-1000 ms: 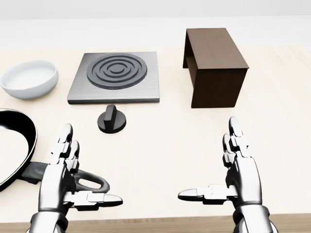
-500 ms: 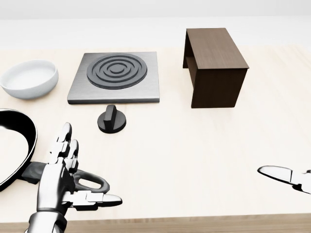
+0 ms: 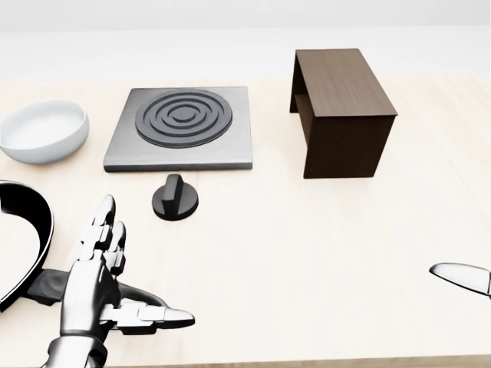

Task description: Turn on the stove.

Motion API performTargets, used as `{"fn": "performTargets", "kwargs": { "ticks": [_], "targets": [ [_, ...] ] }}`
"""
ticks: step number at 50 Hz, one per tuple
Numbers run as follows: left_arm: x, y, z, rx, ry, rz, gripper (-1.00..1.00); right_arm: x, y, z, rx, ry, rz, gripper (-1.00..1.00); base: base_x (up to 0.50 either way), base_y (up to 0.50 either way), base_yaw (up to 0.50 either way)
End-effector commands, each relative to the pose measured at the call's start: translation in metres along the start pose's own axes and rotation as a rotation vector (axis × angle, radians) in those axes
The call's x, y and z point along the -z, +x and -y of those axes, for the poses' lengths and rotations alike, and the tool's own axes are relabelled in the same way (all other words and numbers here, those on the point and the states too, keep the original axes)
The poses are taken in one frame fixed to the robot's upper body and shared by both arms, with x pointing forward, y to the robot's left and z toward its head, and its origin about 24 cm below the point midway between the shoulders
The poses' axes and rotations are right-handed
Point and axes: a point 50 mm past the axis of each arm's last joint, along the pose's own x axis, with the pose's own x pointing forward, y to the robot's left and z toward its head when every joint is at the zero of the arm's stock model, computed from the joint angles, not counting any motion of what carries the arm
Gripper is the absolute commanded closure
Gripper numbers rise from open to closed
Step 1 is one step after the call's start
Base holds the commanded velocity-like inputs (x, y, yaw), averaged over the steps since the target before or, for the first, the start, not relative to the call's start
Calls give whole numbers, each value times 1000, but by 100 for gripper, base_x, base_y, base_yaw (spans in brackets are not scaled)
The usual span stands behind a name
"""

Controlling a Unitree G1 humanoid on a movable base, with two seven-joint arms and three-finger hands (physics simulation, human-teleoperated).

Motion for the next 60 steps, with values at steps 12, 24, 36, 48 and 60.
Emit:
{"fn": "performTargets", "kwargs": {
  "ticks": [12, 24, 36, 48, 60],
  "targets": [
    [1, -1, 1, 1, 5, 0, -100, -1, -1, -4, -27, 0, 0, -100, 20, 0, 0],
    [3, -1, 2, 3, 7, -3, -100, -1, -2, -4, -33, -3, 0, -100, 20, 0, 0],
    [3, 0, 2, 0, 11, -3, -100, -3, -2, -3, -33, -3, 10, -100, 20, 0, 0],
    [3, 0, 2, 2, 10, -3, -100, -2, -1, -3, -37, -1, 6, -100, 20, 0, 0],
    [-3, 13, -1, -11, 15, 3, -100, -6, -3, 0, -21, 7, 18, -100, 8, 0, 0]
  ]
}}
